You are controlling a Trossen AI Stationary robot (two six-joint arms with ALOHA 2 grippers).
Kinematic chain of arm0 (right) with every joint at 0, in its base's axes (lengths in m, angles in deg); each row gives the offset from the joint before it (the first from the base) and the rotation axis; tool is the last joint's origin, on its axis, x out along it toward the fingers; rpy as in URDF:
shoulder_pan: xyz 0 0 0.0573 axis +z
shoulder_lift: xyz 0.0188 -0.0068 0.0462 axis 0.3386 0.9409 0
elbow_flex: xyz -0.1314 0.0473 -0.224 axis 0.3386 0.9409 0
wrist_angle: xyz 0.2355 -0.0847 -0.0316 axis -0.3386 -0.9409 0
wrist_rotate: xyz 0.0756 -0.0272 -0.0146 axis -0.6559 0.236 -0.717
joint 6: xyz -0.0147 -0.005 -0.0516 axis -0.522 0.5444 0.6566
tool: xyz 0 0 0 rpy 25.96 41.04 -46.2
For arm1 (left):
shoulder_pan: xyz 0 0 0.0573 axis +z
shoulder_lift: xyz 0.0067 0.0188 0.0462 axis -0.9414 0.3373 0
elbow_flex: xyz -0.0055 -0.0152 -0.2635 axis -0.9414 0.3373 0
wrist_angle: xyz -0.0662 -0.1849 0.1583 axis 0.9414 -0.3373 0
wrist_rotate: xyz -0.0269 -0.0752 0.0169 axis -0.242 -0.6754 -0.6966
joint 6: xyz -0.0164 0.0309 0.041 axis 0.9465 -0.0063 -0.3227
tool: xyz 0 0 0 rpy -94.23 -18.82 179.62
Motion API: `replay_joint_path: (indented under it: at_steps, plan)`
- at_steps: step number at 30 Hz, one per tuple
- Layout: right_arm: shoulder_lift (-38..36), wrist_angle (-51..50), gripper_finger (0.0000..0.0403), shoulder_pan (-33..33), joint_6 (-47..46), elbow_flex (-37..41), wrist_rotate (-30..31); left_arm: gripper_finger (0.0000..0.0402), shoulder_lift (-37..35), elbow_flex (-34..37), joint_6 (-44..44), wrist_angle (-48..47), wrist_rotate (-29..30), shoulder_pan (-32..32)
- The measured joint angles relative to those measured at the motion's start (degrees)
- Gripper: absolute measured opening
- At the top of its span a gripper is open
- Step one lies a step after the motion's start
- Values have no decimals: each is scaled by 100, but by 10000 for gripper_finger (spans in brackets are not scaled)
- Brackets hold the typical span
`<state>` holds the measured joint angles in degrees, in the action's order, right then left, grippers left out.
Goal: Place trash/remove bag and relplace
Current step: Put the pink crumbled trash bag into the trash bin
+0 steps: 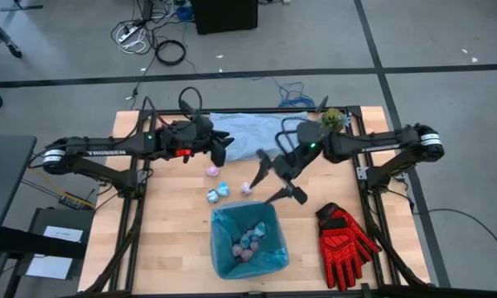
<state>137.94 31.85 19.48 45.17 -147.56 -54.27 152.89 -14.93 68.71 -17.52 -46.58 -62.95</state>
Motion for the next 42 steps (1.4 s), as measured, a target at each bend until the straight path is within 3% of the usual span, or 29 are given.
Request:
replay_joint_path:
  at_steps: [8, 17, 23, 28, 33, 37, 42]
  plan:
    - [-884, -856, 251, -464, -50, 0, 1404, 145, -218, 85, -363, -747, -58, 6]
    - [-1327, -1103, 245, -1289, -743, 0, 1262, 145, -902, 1574, -431, 195, -883, 208]
    - [-1350, -1183, 223, -1537, -1634, 0, 1621, 145, -1519, 2692, -421, 880, -1180, 192]
    - [-1101, -1277, 206, -1607, -2139, 2, 2083, 146, -1520, 3132, -881, 979, -1512, 187]
    - [-752, -951, 200, -1573, -2700, 2, 2147, 148, -1305, 3687, -1058, 1284, -1499, 199]
    - [-489, -683, 196, -1327, -3093, 2, 2170, 180, -1175, 4085, -1099, 1805, -1483, 249]
    - [-284, -600, 191, -909, -3206, 5, 2401, 253, -971, 4183, -1956, 2162, -1192, 246]
